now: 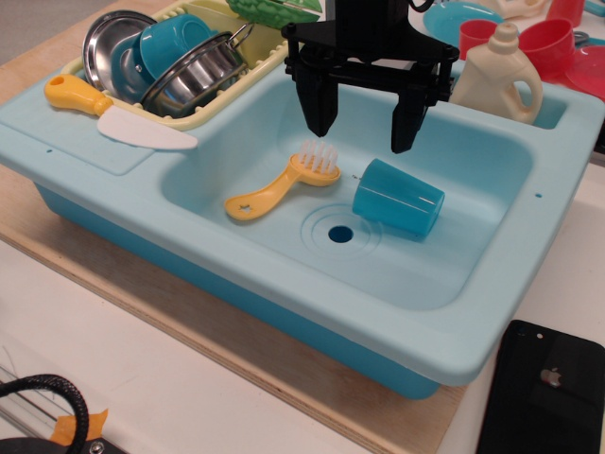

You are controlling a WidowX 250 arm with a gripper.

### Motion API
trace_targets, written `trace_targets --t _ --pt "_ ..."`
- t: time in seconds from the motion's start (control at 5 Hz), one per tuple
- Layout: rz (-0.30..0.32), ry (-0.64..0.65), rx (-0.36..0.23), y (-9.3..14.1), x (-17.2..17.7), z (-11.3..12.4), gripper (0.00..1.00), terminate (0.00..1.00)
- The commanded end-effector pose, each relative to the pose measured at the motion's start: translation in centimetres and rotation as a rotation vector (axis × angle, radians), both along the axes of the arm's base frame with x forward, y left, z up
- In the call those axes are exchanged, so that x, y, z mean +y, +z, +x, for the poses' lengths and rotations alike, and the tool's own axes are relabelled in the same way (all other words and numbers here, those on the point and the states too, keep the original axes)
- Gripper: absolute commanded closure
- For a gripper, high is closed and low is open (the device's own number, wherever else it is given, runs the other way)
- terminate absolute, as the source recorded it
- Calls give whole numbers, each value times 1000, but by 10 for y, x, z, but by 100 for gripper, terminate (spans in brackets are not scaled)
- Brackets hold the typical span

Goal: Flip cup upright

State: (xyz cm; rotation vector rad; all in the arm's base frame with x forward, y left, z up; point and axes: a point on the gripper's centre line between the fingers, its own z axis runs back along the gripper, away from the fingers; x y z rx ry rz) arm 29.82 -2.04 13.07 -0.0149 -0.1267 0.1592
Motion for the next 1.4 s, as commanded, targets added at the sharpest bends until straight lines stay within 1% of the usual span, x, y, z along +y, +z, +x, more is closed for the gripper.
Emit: trace_targets --t 0.0,0.2,0.4,0.6,0.8,1.0,1.2 --pt "0 0 0 0 0 0 0 0" --pt "-65 4 -29 -8 0 -8 0 0" --pt "-106 13 -34 -8 0 -8 0 0" --pt "-142 15 -74 -12 2 -3 0 0" --pt "-186 18 -99 -14 3 4 0 0" --pt "-229 16 -122 -24 3 7 0 0" --pt "-256 23 -116 -30 3 12 0 0"
